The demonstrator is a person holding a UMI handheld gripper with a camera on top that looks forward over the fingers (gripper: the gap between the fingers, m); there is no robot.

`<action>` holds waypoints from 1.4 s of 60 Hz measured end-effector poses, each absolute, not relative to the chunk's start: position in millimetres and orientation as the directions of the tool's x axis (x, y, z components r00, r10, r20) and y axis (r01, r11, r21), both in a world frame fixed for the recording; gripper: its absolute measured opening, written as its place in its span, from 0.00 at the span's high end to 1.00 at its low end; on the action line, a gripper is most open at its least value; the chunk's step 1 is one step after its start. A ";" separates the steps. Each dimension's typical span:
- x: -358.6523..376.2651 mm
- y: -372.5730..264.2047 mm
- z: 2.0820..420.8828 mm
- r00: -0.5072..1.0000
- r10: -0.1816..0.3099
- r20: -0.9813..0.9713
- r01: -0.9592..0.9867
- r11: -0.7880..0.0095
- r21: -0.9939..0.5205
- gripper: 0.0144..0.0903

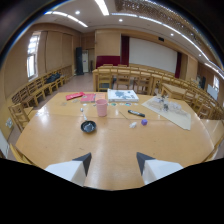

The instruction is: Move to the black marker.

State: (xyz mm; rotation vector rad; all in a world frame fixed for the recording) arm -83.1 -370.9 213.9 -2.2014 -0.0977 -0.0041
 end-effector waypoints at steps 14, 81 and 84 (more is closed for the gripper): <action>-97.0 -351.9 217.6 0.997 0.071 0.039 0.074 -0.588 -0.806 0.07; 66.1 9.4 71.6 0.999 -0.022 0.043 0.016 -0.692 -0.722 0.07; 68.8 16.9 64.5 0.999 -0.021 0.039 0.013 -0.703 -0.711 0.07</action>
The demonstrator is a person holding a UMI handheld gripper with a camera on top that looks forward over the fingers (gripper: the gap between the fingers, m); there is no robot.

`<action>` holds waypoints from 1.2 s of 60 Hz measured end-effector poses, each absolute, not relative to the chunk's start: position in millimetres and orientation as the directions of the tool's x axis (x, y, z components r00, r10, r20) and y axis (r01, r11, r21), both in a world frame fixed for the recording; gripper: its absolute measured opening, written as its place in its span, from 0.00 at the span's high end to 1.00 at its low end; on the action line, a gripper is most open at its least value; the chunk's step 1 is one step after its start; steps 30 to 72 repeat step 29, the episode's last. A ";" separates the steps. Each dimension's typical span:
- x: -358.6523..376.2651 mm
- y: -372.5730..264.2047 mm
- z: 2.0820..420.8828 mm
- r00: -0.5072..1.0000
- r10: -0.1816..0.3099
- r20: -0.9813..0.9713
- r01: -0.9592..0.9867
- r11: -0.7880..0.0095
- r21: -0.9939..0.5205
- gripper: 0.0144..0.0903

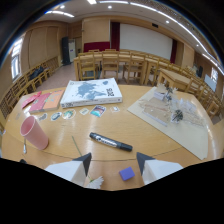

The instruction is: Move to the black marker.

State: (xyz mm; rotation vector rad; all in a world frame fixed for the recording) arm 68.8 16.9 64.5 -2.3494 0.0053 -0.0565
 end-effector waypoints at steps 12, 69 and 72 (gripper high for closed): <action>71.4 37.9 42.9 1.000 -0.019 0.022 0.001 -0.726 -0.688 0.07; 73.3 43.0 39.2 1.000 -0.012 0.016 0.002 -0.732 -0.682 0.07; 73.3 43.0 39.2 1.000 -0.012 0.016 0.002 -0.732 -0.682 0.07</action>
